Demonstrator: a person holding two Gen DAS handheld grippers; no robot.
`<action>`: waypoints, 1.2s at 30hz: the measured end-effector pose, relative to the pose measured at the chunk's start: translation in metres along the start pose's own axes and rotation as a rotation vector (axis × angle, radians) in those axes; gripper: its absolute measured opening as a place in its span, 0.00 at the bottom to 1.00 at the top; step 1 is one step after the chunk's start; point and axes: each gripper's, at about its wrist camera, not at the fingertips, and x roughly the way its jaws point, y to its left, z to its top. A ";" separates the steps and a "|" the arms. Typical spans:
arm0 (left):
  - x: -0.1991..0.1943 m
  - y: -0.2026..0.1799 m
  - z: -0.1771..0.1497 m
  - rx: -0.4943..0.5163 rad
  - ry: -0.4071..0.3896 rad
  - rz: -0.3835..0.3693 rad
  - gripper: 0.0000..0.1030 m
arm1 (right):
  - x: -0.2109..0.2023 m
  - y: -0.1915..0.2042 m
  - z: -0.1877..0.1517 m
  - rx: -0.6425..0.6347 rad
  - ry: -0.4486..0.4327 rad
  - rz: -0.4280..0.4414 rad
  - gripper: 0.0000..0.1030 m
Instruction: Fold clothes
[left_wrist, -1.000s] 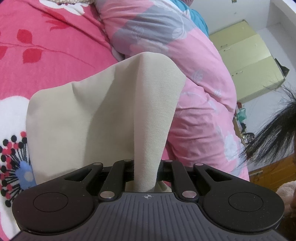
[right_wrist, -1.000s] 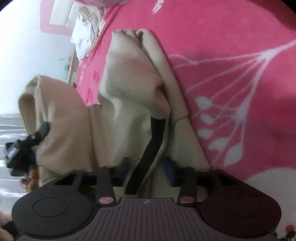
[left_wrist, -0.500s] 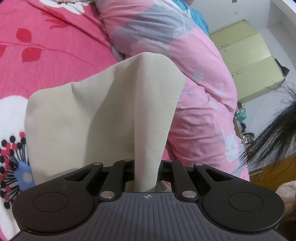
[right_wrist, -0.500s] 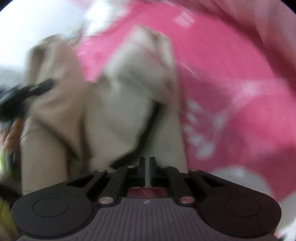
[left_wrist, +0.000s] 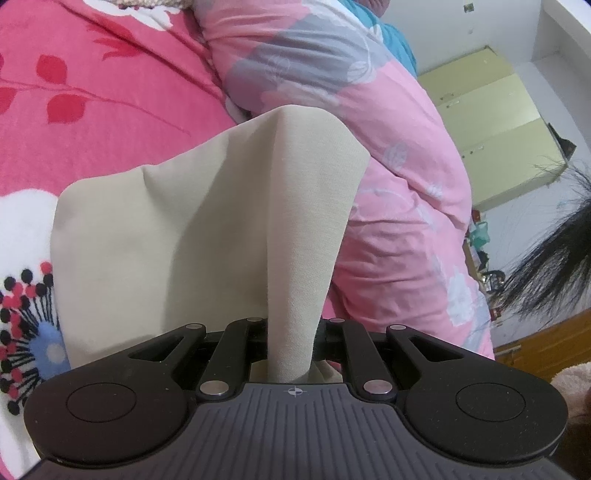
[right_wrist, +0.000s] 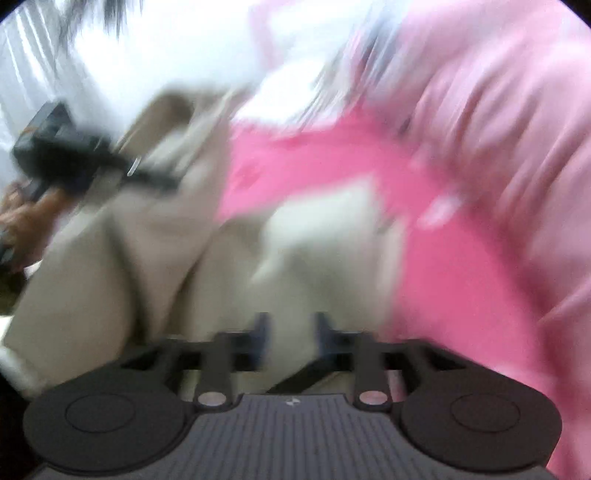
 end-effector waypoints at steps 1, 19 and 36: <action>0.001 0.000 0.000 0.003 0.003 0.000 0.09 | -0.004 0.001 0.000 -0.040 -0.030 -0.042 0.52; 0.005 0.000 0.000 0.006 0.015 0.006 0.09 | 0.058 0.004 -0.001 0.074 0.078 -0.093 0.16; 0.002 0.006 -0.001 0.001 0.013 -0.004 0.09 | 0.053 -0.057 -0.019 0.806 0.060 0.373 0.12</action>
